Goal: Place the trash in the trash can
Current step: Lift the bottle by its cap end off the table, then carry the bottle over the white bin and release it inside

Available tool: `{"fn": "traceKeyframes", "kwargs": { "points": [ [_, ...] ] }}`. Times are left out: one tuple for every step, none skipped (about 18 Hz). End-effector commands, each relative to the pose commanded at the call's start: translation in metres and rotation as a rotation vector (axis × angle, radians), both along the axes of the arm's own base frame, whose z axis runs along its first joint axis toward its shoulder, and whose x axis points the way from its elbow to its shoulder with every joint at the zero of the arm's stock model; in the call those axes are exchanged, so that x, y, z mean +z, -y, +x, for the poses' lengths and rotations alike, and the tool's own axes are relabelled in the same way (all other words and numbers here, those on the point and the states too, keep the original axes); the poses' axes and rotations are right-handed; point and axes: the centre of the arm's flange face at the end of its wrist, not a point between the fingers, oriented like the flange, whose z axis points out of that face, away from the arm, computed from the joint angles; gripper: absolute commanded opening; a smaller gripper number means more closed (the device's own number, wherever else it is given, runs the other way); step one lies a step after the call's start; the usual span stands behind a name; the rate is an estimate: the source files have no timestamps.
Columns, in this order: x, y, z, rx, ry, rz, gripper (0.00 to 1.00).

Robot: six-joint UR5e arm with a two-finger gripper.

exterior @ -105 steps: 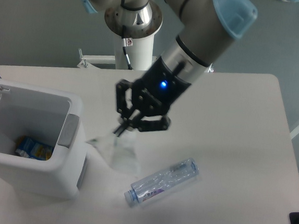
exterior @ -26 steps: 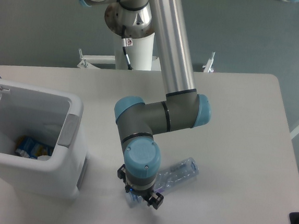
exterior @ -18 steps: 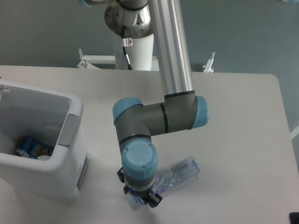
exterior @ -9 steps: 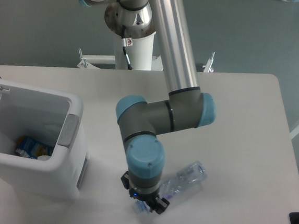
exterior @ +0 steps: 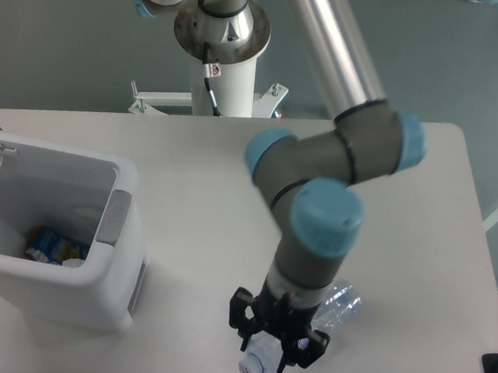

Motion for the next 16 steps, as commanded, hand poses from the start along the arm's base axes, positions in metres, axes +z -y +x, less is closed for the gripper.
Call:
{"fn": "traceKeyframes", "kwargs": {
  "points": [
    [0.017, 0.005, 0.002, 0.012, 0.029, 0.045, 0.48],
    [0.031, 0.008, 0.005, 0.017, 0.056, 0.086, 0.48],
    [0.048, 0.013, 0.008, 0.013, 0.074, 0.130, 0.48],
    [0.067, 0.018, 0.012, 0.002, 0.088, 0.181, 0.48],
    [0.084, 0.021, 0.019, -0.013, 0.108, 0.229, 0.48],
    [0.100, 0.023, 0.027, -0.030, 0.141, 0.280, 0.49],
    [0.115, 0.023, 0.036, -0.049, 0.179, 0.330, 0.49],
    [0.130, 0.024, 0.046, -0.060, 0.218, 0.368, 0.49],
    [0.145, 0.026, 0.055, -0.076, 0.231, 0.398, 0.49],
    [0.153, 0.028, 0.061, -0.090, 0.231, 0.417, 0.49],
    [0.157, 0.026, 0.065, -0.104, 0.233, 0.428, 0.49],
    [0.161, 0.025, 0.069, -0.116, 0.238, 0.445, 0.49],
    [0.166, 0.023, 0.076, -0.135, 0.248, 0.466, 0.51],
    [0.166, 0.021, 0.081, -0.147, 0.261, 0.475, 0.51],
    [0.166, 0.020, 0.084, -0.153, 0.272, 0.481, 0.51],
    [0.170, 0.018, 0.090, -0.164, 0.291, 0.490, 0.51]
  ]
}}
